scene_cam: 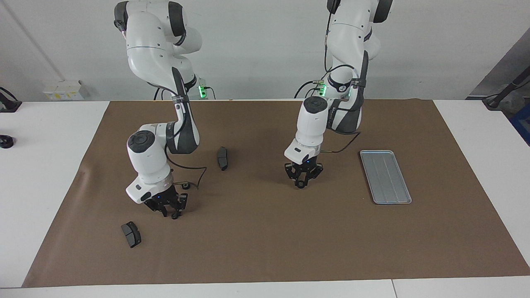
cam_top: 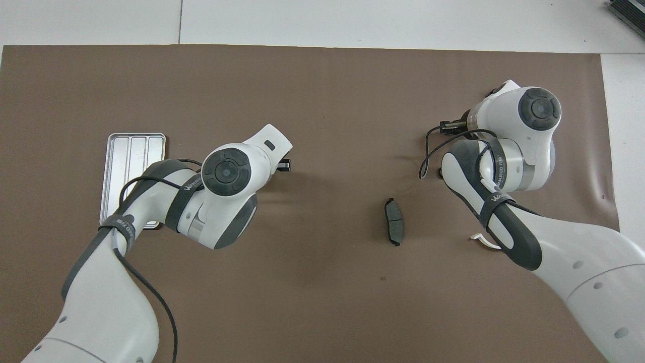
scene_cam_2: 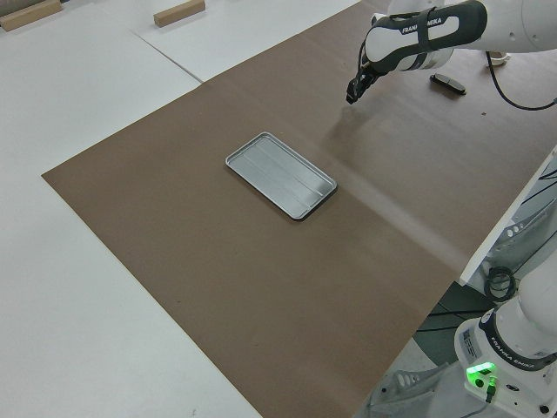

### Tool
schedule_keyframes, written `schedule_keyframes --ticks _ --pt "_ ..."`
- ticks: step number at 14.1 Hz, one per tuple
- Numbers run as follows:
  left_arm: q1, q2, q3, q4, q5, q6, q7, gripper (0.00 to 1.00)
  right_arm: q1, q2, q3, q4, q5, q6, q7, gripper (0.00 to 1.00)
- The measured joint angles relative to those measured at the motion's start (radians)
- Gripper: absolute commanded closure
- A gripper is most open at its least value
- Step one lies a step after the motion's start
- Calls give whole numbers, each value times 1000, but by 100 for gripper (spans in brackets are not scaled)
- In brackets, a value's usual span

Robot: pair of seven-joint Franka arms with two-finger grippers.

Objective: Pick bearing gear from pile to tray
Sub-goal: 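Carry the gear with the left gripper onto the silver tray, release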

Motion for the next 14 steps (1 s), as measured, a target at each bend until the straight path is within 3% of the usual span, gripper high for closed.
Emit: schedule_keyframes --ticks 4,6,8,9,11,12,14 --pt "166 -106 23 -4 9 -76 50 100 0 1 1 0 11 13 0 52" --pt "266 -112 23 -4 11 -76 203 100 1 4 2 0 12 28 0 52" --pt "349 -112 23 -5 11 -76 340 100 1 5 2 -1 12 32 0 58" --pt "384 -112 22 -7 11 -76 400 100 1 5 2 -1 12 33 0 65" --pt "461 -111 19 -22 -14 -76 548 100 0 5 1 -1 12 33 0 93" --pt "494 -111 19 -32 -51 -76 630 100 0 4 1 0 12 34 0 100" --pt "534 -111 19 -57 -143 -76 745 100 -1 4 1 0 14 34 0 100"
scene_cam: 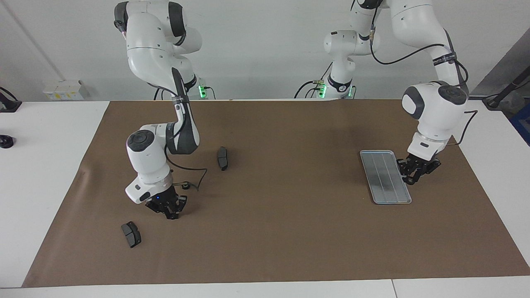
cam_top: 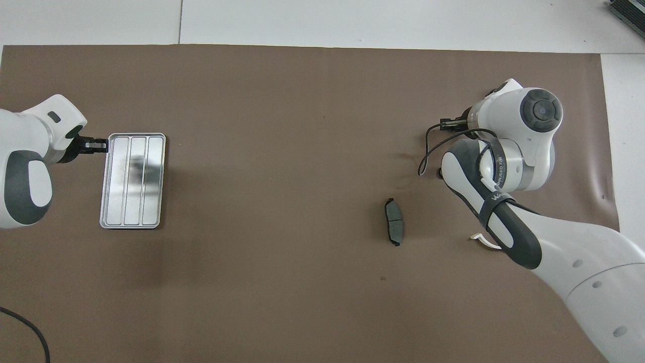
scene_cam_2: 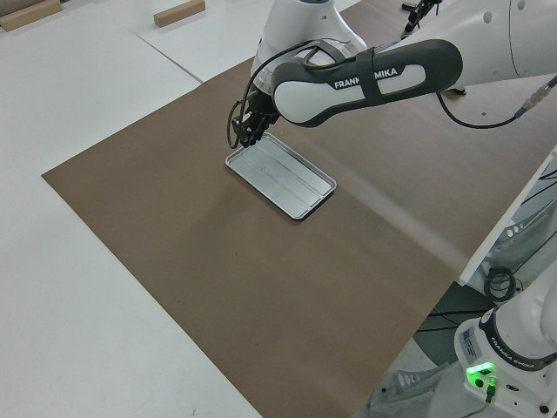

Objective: Pick bearing gear from pile to tray
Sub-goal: 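Carry the gear with the left gripper onto the silver tray, release, then grasp a second gear with the right gripper while the left gripper withdraws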

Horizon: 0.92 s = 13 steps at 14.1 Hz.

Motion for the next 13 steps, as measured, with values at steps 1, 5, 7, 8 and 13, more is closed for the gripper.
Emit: schedule_keyframes --ticks 1,5,7,8,13 --pt "2 0 0 -18 -22 0 21 100 0 0 0 0 3 0 0 100" --pt "-1 5 -17 -71 -31 4 24 45 3 -2 3 9 14 -6 4 100" --pt "-3 6 -20 -75 -31 4 24 13 14 -30 7 49 17 -85 41 100" --pt "-5 6 -24 -75 -31 4 24 11 28 -61 8 67 17 -140 72 100" --pt "-57 5 -27 -63 -34 10 -10 0 187 -180 12 78 16 -270 317 100"
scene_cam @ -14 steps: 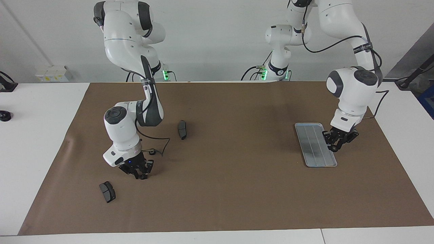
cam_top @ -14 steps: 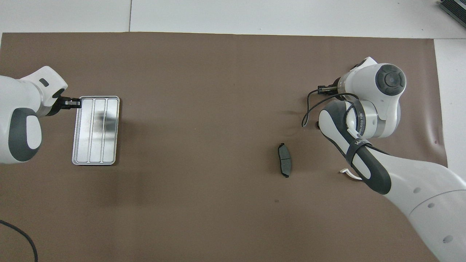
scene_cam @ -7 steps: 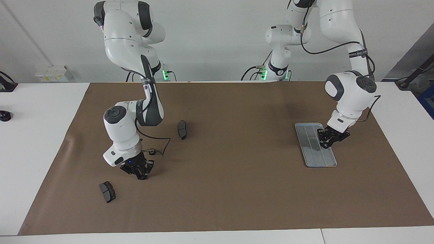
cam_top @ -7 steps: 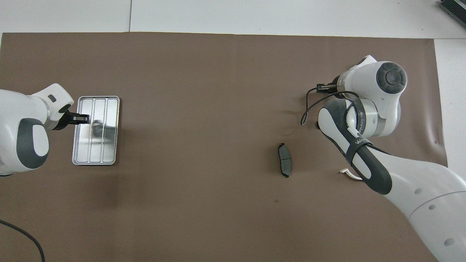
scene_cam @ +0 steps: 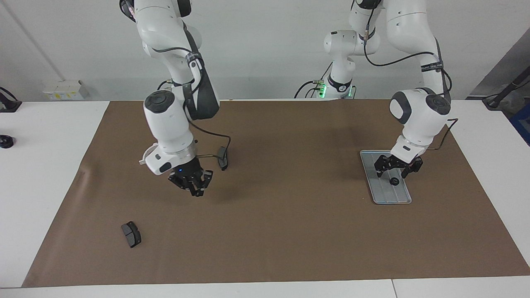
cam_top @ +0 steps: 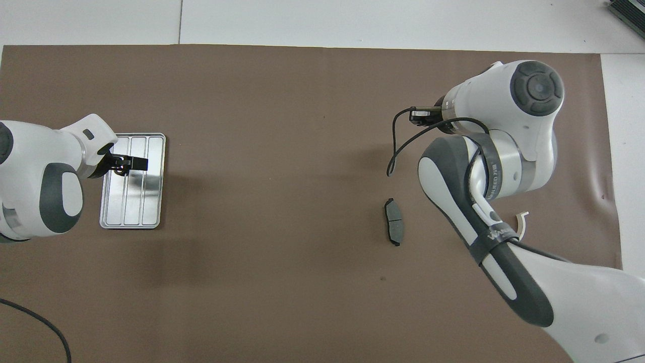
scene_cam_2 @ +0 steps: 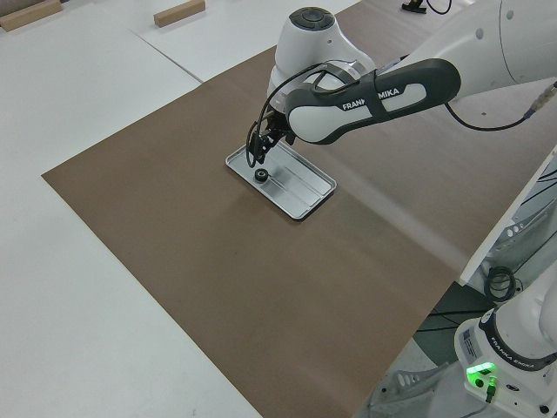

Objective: Pick bearing gear from pile to tray
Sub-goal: 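Grasp a second gear with the right gripper while the left gripper withdraws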

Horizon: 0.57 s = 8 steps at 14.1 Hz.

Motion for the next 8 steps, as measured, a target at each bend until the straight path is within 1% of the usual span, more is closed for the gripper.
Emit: schedule_keyframes --ticks 2,4,6,8 --pt "-26 -4 0 33 0 -13 -16 0 94 0 2 -1 0 0 135 100" --pt "-32 -20 1 81 0 -71 -21 0 183 1 3 -3 0 8 260 100" --pt "-32 -38 5 154 0 -192 -31 0 258 7 4 -13 0 35 352 100" --pt "-33 -48 8 238 10 -315 -58 0 305 25 5 -25 0 66 415 100"
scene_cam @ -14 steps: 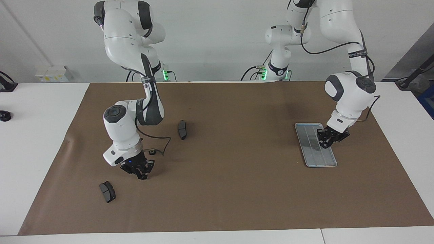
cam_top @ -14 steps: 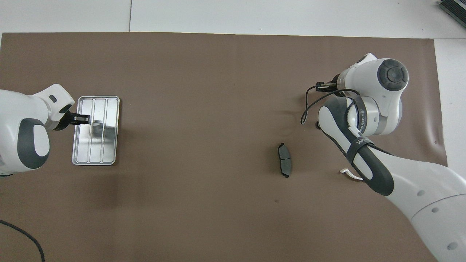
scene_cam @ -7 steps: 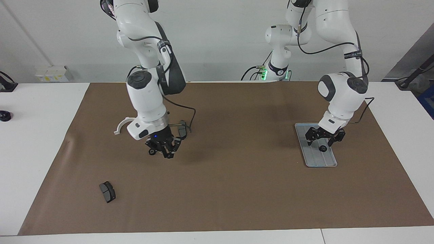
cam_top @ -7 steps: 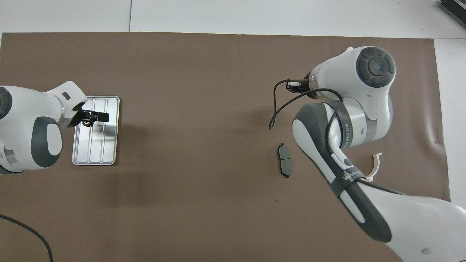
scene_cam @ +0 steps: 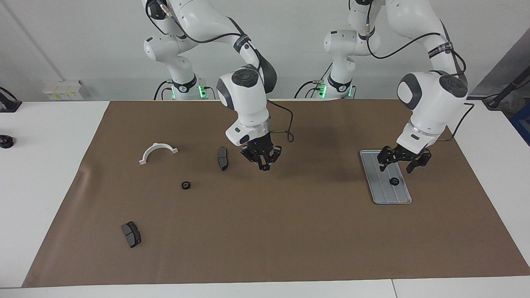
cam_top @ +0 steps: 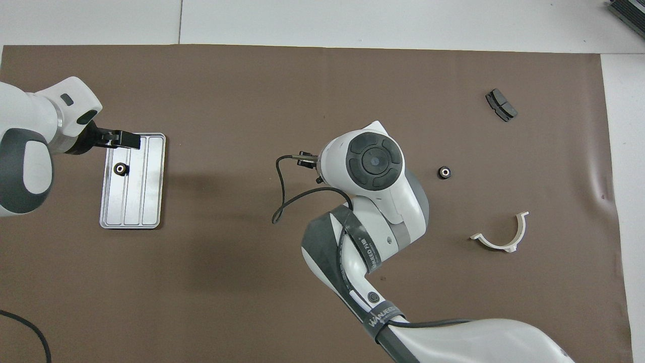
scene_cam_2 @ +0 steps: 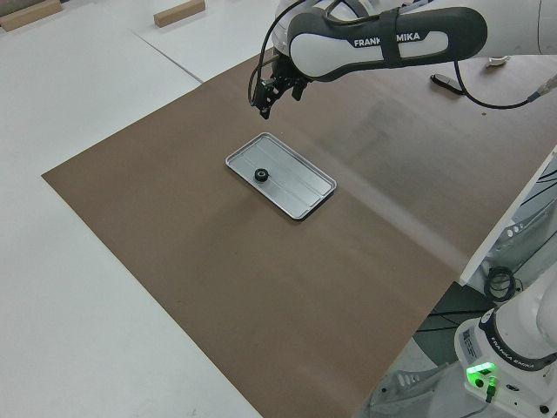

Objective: Pick bearing gear from pile to tray
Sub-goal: 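Grasp a second gear with the right gripper while the left gripper withdraws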

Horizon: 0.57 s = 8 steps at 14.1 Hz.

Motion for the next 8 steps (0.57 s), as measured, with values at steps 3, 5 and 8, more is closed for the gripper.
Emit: schedule_keyframes --ticks 3,5,8 --pt "-7 -3 -3 113 91 -141 -60 0 70 88 0 -8 -8 119 71 100" --pt "-18 -2 -5 160 98 -172 -84 0 76 132 0 -8 -14 158 76 100" --pt "-18 -3 -2 203 96 -199 -87 0 75 158 -2 -8 -21 167 76 47"
